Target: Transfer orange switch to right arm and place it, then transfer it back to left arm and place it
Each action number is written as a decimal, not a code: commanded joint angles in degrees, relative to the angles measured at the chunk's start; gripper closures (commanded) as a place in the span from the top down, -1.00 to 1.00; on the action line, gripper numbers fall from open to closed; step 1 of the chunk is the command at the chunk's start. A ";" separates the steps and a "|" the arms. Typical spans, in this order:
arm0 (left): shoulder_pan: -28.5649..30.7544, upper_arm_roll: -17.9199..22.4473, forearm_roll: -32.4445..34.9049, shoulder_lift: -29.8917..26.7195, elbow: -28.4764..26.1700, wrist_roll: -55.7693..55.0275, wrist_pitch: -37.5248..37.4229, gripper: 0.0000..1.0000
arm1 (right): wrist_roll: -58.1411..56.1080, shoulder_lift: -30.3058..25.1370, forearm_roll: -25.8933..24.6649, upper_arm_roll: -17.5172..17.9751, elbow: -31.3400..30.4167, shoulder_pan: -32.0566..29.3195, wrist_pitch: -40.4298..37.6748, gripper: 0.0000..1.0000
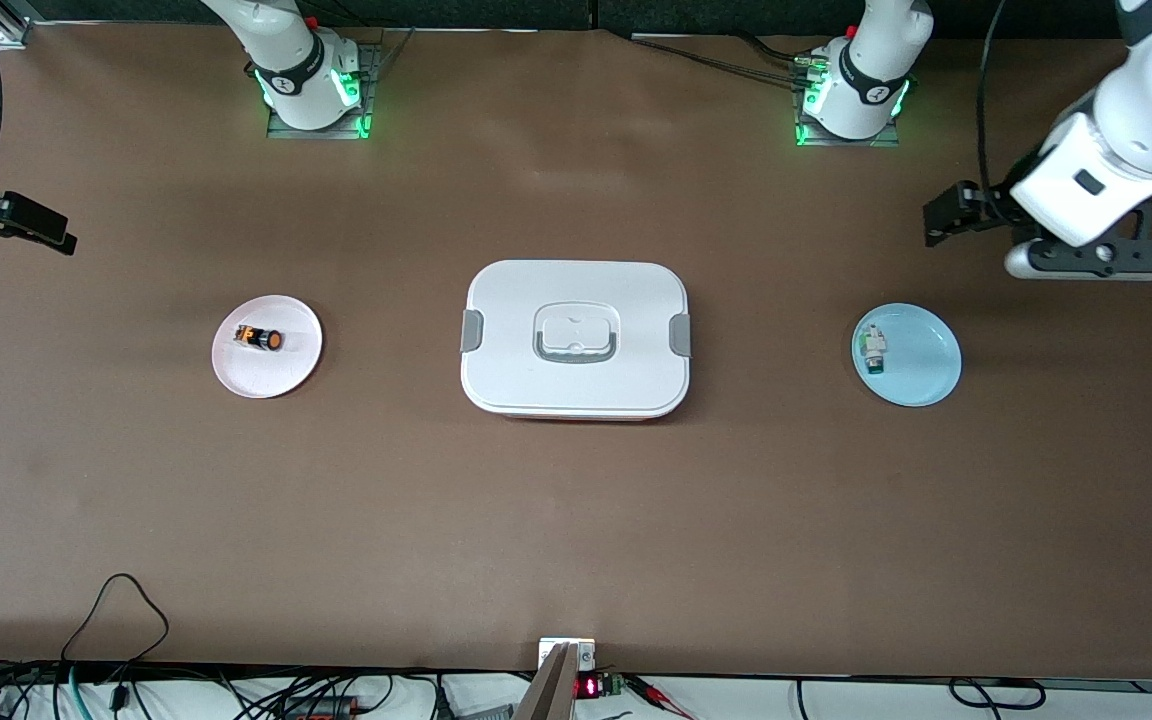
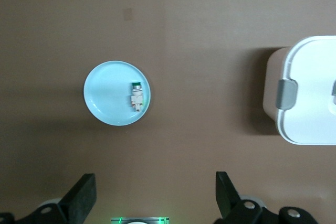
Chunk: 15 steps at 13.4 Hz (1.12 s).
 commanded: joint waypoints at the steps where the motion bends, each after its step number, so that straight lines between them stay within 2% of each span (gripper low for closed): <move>1: 0.17 -0.15 -1.00 -0.16 0.82 -0.26 -0.40 1.00 | 0.84 0.24 0.78 -0.11 1.12 0.13 -2.24 1.00; 6: 1.49 0.29 -1.18 0.02 0.73 0.53 -0.76 1.00 | 0.75 0.42 0.87 -0.11 1.29 0.22 -1.81 1.00; 15: 2.81 0.21 -1.18 0.02 0.38 1.32 -0.93 1.00 | -0.21 4.64 0.78 -0.11 1.21 0.84 -1.72 1.00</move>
